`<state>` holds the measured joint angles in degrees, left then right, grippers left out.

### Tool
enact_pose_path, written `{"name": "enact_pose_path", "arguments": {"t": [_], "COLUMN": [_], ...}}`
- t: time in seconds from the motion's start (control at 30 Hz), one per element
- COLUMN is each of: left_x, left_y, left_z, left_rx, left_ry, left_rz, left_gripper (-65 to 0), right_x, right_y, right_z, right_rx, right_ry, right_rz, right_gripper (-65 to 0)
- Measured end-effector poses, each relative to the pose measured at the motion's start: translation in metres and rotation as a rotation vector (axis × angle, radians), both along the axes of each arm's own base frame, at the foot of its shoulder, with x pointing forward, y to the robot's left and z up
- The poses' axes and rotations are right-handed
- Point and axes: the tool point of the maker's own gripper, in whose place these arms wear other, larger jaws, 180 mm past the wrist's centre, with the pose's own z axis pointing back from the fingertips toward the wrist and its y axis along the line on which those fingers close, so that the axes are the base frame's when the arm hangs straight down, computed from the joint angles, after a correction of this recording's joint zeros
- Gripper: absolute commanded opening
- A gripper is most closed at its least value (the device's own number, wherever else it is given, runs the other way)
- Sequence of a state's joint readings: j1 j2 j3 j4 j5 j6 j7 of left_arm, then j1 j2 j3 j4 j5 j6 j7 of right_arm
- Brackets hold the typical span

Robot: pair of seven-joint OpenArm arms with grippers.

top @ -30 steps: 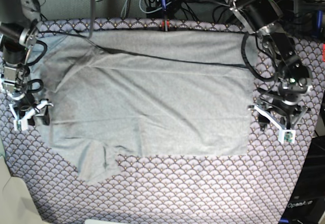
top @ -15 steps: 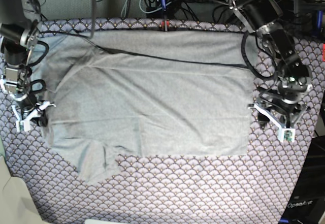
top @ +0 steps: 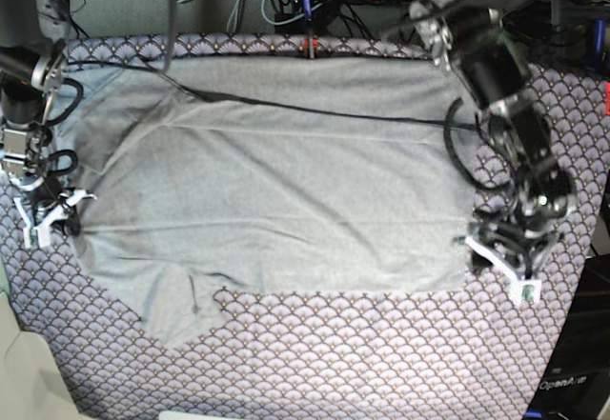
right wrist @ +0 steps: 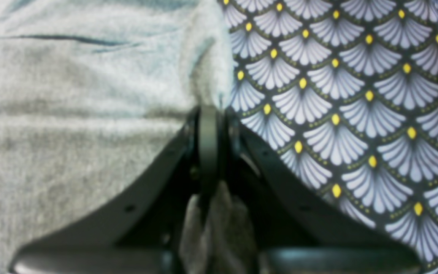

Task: Fold the T-shirt properly
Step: 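Grasp the grey shirt's side edges with both grippers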

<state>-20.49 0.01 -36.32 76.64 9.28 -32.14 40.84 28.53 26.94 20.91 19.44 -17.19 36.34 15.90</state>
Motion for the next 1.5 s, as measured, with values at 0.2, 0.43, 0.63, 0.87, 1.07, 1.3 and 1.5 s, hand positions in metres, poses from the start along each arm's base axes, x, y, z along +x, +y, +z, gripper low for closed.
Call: {"name": "enact_pose_path", "arguments": {"t": [0.2,0.43,0.63,0.87,1.07,1.3,1.5], "left_x": [0.013,0.028,0.028,0.046,0.056,0.061,0.061], "left_y": [-0.017,0.008,0.016,0.005,-0.006,-0.023,-0.026], "left_z": [-0.027,-0.037,-0.065,-0.061,-0.068,-0.083,-0.084], "left_rx": [-0.091,-0.156,-0.187,-0.222,-0.271,-0.297,-0.305], "left_ry": [-0.047,-0.133,-0.074,-0.092,-0.092,-0.099,-0.109], "left_rz": [-0.022,0.158,0.205,0.183,0.186,0.155,0.157], "left_gripper": [-31.8,-31.7,-31.7,-31.7,-31.7,-31.7,-31.7], "right_x": [0.000,0.000,0.000,0.000,-0.001,-0.004,-0.004], "right_y": [0.000,0.000,0.001,0.000,0.000,0.000,0.000], "right_z": [0.000,0.000,-0.001,0.000,-0.001,-0.003,-0.003], "right_rx": [0.001,0.000,0.001,0.000,0.000,0.006,0.006], "right_ry": [0.000,0.001,0.001,0.001,0.002,-0.004,-0.004], "right_rz": [0.000,0.001,0.001,0.001,0.001,-0.006,-0.007], "right_gripper": [-65.0,-65.0,-65.0,-65.0,-65.0,-65.0,-65.0]}}
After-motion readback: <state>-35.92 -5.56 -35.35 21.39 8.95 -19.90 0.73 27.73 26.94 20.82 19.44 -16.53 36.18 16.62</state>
